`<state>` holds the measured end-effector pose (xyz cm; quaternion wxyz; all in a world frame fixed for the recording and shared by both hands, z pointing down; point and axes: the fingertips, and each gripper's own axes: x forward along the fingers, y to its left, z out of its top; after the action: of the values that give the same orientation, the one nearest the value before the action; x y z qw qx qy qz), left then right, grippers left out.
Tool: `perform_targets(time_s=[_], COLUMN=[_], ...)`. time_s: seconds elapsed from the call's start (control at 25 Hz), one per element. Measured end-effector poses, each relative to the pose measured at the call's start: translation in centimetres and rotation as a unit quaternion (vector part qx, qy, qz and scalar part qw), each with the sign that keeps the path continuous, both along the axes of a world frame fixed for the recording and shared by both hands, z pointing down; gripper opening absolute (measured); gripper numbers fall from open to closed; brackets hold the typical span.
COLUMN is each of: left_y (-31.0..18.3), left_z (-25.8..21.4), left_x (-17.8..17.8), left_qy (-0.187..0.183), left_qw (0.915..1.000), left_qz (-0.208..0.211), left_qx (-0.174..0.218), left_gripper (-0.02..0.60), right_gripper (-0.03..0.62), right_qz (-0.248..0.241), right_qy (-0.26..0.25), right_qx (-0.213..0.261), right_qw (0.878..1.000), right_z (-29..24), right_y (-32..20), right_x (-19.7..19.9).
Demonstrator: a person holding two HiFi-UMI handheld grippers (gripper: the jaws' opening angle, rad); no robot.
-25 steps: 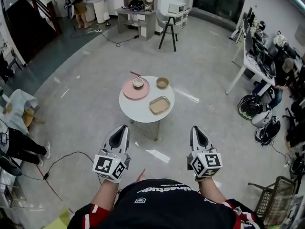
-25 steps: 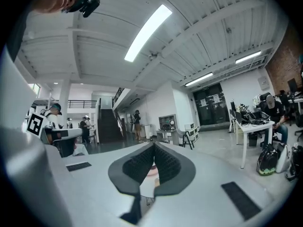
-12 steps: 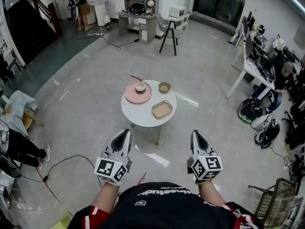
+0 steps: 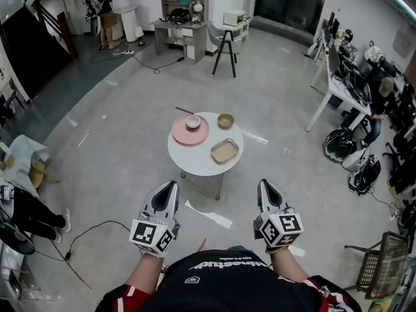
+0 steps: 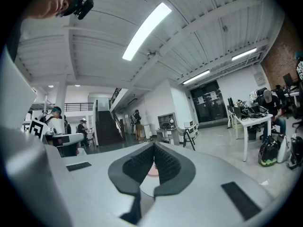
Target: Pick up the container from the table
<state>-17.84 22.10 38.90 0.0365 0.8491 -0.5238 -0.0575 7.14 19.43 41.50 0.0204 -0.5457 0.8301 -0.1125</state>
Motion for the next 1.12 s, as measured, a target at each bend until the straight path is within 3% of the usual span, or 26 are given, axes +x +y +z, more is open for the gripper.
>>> perform_targets(time_s=[0.6,1.12], left_y=[-2.3,-11.8], left_z=[2.3,4.3], left_x=[-0.9,0.8], left_qy=[0.017,0.017], left_qw=[0.9995,0.9995], left_qz=[0.021,0.017], left_qx=[-0.015,-0.021], left_gripper=[0.031,0.031], right_gripper=[0.002,0.002], right_qz=[0.009,-0.011], right_qy=[0.009,0.0], right_qx=[-0.006,-0.001], right_qw=[1.0,1.0], right_z=[1.5,2.8], right_y=[-1.3,-12.0], right_x=[-1.8,-1.1])
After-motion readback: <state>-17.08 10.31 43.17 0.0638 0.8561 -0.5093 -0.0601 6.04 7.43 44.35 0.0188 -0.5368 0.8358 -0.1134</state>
